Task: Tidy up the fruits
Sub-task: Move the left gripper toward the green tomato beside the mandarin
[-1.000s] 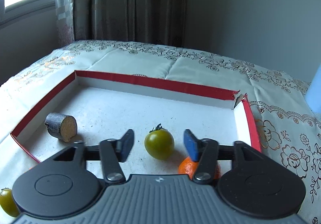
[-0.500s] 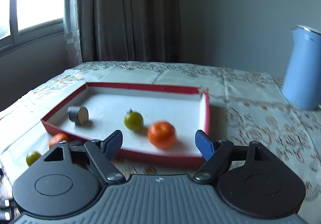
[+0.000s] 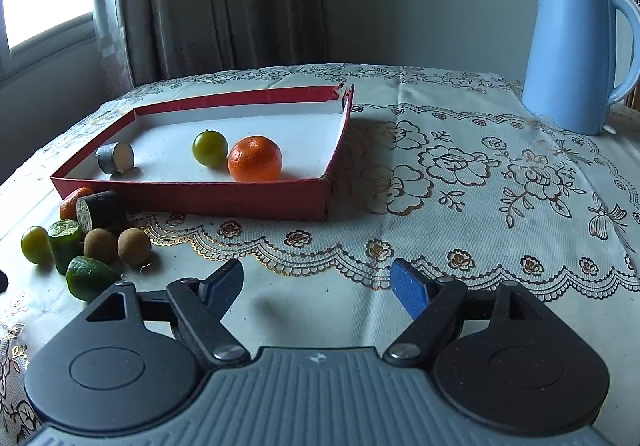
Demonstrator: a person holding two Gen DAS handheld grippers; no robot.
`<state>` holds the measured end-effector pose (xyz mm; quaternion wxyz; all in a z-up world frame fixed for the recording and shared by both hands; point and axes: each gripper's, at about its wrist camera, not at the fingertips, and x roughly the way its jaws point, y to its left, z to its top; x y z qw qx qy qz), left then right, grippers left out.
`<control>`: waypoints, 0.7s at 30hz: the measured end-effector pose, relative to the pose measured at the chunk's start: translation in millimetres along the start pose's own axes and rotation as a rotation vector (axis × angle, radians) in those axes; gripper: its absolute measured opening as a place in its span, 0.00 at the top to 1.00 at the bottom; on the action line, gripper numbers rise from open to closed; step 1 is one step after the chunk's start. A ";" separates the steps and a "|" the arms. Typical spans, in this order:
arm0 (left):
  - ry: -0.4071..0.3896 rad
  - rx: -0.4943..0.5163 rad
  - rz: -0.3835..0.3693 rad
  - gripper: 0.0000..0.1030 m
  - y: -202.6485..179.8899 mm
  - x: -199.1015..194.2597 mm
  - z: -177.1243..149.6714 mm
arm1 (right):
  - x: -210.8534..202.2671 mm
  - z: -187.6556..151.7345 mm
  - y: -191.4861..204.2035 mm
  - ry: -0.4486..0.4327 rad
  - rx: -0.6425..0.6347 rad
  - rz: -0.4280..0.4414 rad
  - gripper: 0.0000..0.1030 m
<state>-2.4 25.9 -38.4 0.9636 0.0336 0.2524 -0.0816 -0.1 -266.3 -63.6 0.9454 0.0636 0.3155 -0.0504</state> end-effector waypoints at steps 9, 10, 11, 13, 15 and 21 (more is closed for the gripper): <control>-0.022 0.077 0.087 0.00 -12.2 25.3 31.2 | -0.3 0.3 -5.1 0.000 0.033 0.023 0.20; -0.017 0.078 0.095 0.00 -12.4 29.5 32.0 | -0.3 0.3 -5.1 0.000 0.033 0.023 0.20; -0.009 0.083 0.101 0.00 -12.5 33.9 32.0 | -0.3 0.1 -5.2 0.000 0.033 0.024 0.20; 0.002 0.090 0.119 0.00 -11.4 41.0 31.3 | -0.3 0.0 -5.2 0.000 0.034 0.025 0.20; 0.013 0.097 0.127 0.00 -10.3 47.4 29.1 | -0.3 0.1 -5.2 0.000 0.035 0.025 0.20; 0.015 0.082 0.113 0.00 -8.3 52.9 27.3 | 0.0 0.0 -5.1 0.001 0.032 0.024 0.19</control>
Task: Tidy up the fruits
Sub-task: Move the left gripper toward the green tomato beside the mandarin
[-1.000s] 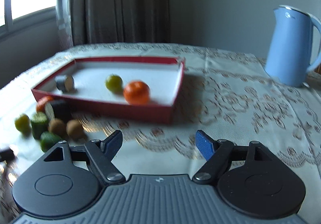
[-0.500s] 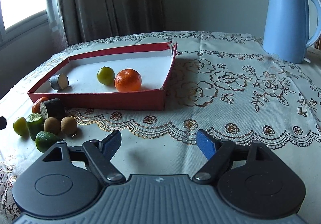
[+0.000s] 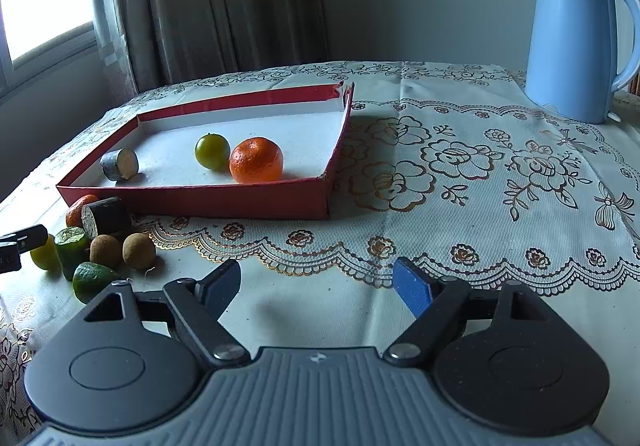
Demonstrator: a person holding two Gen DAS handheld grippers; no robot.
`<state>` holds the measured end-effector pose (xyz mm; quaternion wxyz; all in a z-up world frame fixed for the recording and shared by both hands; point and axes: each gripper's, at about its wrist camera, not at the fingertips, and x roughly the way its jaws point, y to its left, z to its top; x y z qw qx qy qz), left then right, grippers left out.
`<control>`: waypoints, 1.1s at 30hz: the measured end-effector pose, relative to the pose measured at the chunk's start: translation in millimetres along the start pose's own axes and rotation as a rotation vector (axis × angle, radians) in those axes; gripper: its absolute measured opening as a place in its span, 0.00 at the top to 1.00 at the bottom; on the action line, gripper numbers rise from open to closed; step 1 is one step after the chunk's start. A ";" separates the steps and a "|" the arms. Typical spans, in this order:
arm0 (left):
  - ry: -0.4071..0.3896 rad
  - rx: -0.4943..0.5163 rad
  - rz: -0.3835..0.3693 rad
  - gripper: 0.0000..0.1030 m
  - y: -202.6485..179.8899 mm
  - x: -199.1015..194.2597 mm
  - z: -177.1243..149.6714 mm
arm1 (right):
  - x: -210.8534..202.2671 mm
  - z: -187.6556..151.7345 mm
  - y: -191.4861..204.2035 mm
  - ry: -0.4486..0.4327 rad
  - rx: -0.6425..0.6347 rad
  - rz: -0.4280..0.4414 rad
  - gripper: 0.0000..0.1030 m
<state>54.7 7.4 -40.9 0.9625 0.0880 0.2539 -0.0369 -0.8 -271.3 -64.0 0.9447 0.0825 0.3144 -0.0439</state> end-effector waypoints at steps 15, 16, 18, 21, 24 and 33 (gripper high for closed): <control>0.012 0.027 -0.042 0.00 -16.8 7.2 -5.7 | 0.8 -0.2 0.7 0.002 -0.004 0.001 0.17; 0.010 0.030 -0.038 0.00 -18.0 7.7 -5.9 | 0.8 -0.2 0.8 0.002 -0.004 0.001 0.17; 0.006 0.035 -0.029 0.00 -19.8 8.0 -6.3 | 0.8 -0.2 0.8 0.002 -0.004 0.000 0.17; 0.014 0.035 -0.024 0.00 -20.5 9.6 -5.9 | 0.9 -0.3 1.2 0.002 -0.005 0.000 0.17; 0.060 0.043 -0.019 0.00 -21.8 16.7 -5.3 | 1.0 -0.2 0.9 0.002 -0.004 0.000 0.17; 0.126 -0.019 -0.070 0.00 -11.0 27.4 -5.2 | 1.2 -0.2 0.9 0.002 -0.003 0.000 0.17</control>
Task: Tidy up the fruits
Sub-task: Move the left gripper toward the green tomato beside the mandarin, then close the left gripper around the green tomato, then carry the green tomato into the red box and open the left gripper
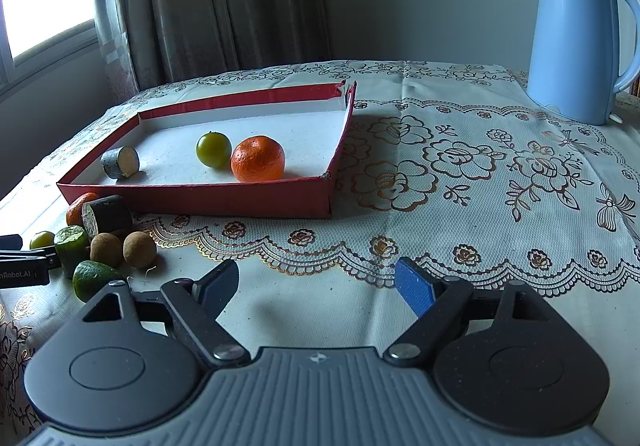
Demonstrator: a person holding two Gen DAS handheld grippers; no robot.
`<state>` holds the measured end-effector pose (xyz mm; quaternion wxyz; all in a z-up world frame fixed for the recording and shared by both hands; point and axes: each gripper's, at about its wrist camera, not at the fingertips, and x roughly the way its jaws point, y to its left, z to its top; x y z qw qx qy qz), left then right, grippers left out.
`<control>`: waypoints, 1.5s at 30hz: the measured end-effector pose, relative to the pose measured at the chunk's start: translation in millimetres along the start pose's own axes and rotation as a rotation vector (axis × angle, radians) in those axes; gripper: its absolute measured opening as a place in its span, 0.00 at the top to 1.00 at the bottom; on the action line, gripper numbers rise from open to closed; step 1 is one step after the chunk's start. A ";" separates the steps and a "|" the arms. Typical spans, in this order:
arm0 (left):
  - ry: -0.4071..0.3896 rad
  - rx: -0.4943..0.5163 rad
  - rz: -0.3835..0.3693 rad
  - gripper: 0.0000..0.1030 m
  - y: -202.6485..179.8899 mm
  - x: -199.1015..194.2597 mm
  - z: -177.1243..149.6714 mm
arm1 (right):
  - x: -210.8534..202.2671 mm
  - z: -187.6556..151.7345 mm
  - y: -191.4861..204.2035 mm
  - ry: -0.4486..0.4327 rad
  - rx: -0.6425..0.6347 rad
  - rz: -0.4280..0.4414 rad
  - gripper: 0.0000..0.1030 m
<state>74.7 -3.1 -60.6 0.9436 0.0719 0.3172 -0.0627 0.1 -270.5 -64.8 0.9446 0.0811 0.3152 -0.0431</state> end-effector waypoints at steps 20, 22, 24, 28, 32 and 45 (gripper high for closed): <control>-0.052 0.009 -0.103 0.59 -1.4 -9.9 -4.6 | -0.2 0.1 -0.5 0.000 0.000 0.000 0.17; -0.054 0.014 -0.112 0.63 -2.4 -10.6 -5.0 | -0.2 0.0 -0.4 0.000 0.001 0.000 0.17; -0.056 0.019 -0.116 0.66 -3.5 -10.7 -5.2 | -0.3 0.0 -0.4 0.000 0.001 0.001 0.17; -0.057 0.019 -0.117 0.68 -3.9 -12.0 -6.0 | -0.4 0.0 -0.9 -0.001 0.001 0.001 0.16; -0.059 0.010 -0.126 0.69 -1.5 -15.1 -8.3 | -0.7 0.2 -0.5 -0.001 0.003 0.003 0.16; -0.153 0.067 -0.166 0.70 -12.4 -53.6 9.0 | -0.1 0.1 0.0 0.001 0.001 0.009 0.15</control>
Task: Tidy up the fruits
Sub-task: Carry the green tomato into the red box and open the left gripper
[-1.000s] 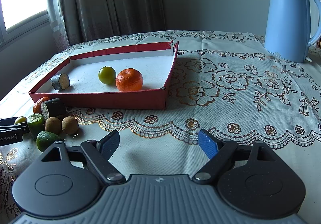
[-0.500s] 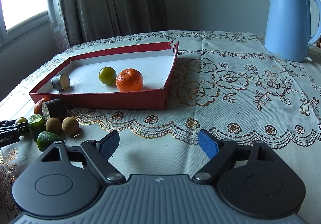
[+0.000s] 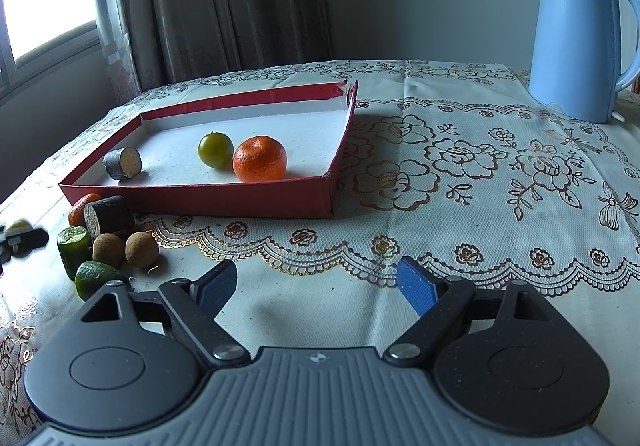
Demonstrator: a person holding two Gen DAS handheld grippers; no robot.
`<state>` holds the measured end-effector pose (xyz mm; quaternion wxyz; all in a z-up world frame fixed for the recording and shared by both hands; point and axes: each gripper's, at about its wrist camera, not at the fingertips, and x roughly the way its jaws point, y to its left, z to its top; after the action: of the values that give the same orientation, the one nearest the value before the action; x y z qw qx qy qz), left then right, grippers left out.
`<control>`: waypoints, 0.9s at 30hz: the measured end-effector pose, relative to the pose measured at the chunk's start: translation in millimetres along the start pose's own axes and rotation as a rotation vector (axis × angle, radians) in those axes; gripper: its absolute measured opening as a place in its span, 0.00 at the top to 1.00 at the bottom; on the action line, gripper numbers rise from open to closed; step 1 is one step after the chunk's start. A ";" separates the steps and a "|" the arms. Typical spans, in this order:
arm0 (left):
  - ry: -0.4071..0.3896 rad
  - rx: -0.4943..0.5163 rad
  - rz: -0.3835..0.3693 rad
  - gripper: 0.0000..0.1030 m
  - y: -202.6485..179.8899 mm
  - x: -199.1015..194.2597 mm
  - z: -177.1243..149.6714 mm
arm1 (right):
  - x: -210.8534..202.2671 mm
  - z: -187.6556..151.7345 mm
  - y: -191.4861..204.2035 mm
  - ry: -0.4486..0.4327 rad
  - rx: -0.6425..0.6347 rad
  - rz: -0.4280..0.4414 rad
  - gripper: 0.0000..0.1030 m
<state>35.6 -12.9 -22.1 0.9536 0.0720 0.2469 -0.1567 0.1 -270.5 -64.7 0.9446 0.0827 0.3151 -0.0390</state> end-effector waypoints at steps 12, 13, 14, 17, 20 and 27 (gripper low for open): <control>-0.019 0.061 0.049 0.70 -44.9 62.3 84.8 | 0.7 1.2 -4.9 -0.002 0.024 0.036 0.10; 0.000 0.050 0.034 0.70 -46.1 71.0 87.8 | 0.8 1.4 -6.2 -0.003 0.029 0.042 0.09; 0.017 0.036 0.028 0.70 -47.1 79.8 89.5 | 0.9 1.7 -7.5 -0.004 0.035 0.050 0.08; 0.050 0.022 0.029 0.70 -50.7 100.2 89.8 | 0.7 1.8 -8.8 -0.006 0.045 0.061 0.07; 0.086 0.021 0.044 0.70 -52.7 117.0 84.1 | 1.0 2.1 -9.1 -0.005 0.048 0.066 0.06; 0.153 0.008 0.074 0.70 -47.1 140.3 70.9 | 1.3 2.3 -9.0 -0.004 0.048 0.069 0.05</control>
<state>168.0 -109.4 -32.6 0.9368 0.0967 0.3155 -0.1163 1.4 -279.8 -64.9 0.9438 0.1163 0.3090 -0.0140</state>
